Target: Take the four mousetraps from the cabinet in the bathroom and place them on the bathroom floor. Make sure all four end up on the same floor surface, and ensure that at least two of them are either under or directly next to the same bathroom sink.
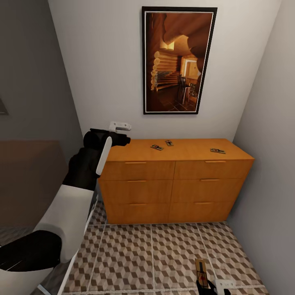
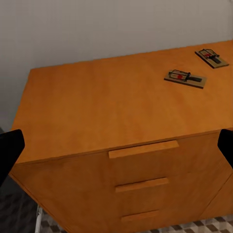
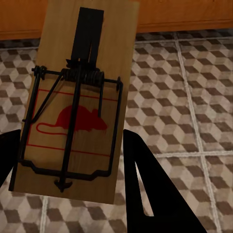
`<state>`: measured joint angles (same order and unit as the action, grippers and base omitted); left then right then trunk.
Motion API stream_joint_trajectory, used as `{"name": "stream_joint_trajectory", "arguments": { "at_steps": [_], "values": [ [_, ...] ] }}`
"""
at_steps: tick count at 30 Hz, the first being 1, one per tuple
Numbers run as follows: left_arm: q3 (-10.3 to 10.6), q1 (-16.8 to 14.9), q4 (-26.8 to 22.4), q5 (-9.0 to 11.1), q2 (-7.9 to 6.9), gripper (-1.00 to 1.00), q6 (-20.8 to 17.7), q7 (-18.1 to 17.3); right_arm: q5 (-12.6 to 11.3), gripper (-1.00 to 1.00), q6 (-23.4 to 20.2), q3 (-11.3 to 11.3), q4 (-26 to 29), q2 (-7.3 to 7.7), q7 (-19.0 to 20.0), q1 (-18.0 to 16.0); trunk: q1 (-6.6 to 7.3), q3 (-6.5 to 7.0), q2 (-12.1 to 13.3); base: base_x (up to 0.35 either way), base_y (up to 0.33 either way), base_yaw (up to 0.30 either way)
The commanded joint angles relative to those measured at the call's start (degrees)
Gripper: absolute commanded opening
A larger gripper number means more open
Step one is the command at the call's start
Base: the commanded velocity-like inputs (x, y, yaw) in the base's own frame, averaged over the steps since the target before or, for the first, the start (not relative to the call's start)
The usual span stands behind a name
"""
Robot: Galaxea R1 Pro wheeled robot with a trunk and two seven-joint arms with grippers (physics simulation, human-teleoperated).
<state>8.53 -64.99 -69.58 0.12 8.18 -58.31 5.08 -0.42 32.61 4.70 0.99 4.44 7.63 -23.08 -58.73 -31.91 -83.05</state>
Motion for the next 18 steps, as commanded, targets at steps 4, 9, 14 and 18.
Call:
{"name": "stream_joint_trajectory", "arguments": {
  "at_steps": [4,9,14,18],
  "values": [
    [0.1,0.0,0.0,0.1,0.00,1.00,-0.2,0.3,-0.3,-1.00,0.1,0.5,0.0,-0.03,0.6,0.0,0.00,-0.06,0.0,0.009,-0.009,0.000],
    [0.1,0.0,0.0,0.1,0.07,1.00,-0.2,0.3,-0.3,-1.00,0.0,0.5,0.0,-0.16,0.5,0.0,0.00,-0.06,0.0,0.090,-0.124,0.000],
    [0.1,0.0,0.0,0.1,0.08,1.00,-0.2,0.3,-0.3,-1.00,-0.1,0.5,0.0,-0.21,0.5,0.0,0.00,-0.06,0.0,0.146,-0.226,0.000],
    [0.1,0.0,0.1,0.1,0.12,1.00,-0.2,0.3,-0.3,-1.00,-0.2,0.4,0.0,-0.27,0.4,0.0,0.00,-0.06,0.0,0.161,-0.250,0.000]
  ]
}}
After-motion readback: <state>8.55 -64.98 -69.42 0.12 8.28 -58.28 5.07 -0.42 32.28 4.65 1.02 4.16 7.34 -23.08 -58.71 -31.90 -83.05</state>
